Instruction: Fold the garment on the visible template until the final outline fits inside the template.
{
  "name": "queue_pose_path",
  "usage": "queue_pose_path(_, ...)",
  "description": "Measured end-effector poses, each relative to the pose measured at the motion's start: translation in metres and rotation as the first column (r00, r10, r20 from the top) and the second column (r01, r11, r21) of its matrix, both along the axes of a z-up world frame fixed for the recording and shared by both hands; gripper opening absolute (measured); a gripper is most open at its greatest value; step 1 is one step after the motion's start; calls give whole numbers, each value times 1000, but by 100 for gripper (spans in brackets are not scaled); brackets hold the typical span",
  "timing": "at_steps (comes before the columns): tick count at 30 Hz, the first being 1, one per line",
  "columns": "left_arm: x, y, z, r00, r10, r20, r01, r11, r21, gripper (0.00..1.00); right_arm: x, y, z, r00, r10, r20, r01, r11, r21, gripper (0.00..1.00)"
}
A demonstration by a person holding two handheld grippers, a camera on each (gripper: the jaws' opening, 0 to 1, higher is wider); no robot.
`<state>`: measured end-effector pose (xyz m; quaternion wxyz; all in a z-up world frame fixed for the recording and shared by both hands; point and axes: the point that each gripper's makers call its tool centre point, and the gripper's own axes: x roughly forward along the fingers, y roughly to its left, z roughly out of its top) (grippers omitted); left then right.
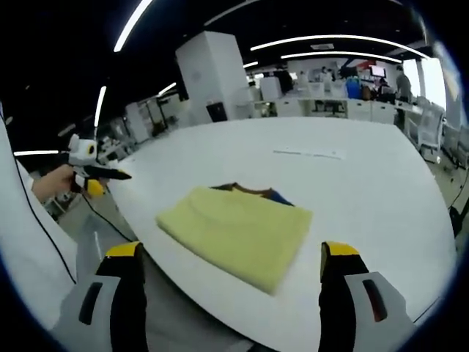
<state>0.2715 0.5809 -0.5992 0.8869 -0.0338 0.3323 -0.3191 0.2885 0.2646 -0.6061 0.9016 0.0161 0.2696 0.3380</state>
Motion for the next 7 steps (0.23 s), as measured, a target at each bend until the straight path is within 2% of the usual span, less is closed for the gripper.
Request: queue_pose_path(7, 0, -1, -1, 1000, -2, -5, 2, 1000, 1, 100, 0, -1, -1, 1000, -4, -4, 4, 1000, 3, 99)
